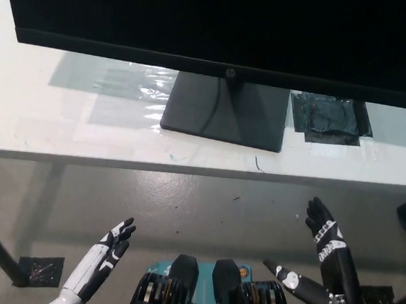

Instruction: The monitor is being placed at the center of the desk and the robot uses its right hand to grab on the right side of the monitor and tilt the angle of the montior sideways.

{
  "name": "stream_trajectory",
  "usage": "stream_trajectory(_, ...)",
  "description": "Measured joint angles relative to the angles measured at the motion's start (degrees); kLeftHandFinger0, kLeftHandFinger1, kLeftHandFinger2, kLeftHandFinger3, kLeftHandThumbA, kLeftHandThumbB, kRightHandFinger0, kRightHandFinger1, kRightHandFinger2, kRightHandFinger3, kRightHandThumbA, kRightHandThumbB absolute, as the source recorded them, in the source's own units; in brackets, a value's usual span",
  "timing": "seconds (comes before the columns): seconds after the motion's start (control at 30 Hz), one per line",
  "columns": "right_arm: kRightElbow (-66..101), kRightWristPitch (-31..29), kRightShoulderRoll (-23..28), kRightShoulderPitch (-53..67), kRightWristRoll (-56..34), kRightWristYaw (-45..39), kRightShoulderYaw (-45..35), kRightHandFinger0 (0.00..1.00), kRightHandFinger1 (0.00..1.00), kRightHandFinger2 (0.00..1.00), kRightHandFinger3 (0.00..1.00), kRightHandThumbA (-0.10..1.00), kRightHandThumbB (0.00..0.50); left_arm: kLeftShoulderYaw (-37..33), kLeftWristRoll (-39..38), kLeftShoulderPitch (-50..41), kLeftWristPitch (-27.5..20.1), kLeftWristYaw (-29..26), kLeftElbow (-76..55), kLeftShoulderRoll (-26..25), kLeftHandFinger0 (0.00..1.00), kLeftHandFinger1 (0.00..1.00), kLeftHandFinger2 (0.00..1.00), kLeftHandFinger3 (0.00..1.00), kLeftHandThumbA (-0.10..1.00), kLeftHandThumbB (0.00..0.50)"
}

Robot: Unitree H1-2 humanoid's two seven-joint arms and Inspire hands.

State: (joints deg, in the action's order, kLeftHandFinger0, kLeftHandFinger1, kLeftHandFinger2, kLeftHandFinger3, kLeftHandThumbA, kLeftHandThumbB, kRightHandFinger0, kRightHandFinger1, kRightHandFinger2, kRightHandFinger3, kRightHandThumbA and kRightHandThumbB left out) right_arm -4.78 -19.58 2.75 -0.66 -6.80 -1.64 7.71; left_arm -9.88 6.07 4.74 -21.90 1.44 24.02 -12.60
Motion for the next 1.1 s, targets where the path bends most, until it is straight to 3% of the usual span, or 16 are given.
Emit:
stream_trajectory(0.2,3.99,2.56,0.69,-0.03,-6.01,-0.67,-0.17,1.0,1.0,1.0,1.0,1.0,0.381,0.0,0.01,-0.02,0.01,0.01,0.17,0.03,1.0,1.0,1.0,1.0,1.0,0.286)
stream_trajectory(0.9,4.86,15.71,0.19,-8.34,-30.19,-1.16,-6.18,1.0,1.0,1.0,1.0,1.0,0.327,0.0,0.02,-0.03,0.01,0.02,0.32,0.06,1.0,1.0,1.0,1.0,1.0,0.279)
stream_trajectory(1.1,3.17,19.12,-0.75,-11.96,-36.41,-1.17,-9.71,1.0,1.0,1.0,1.0,1.0,0.334,0.0,0.03,-0.04,0.01,0.02,0.32,0.08,1.0,1.0,1.0,1.0,1.0,0.277)
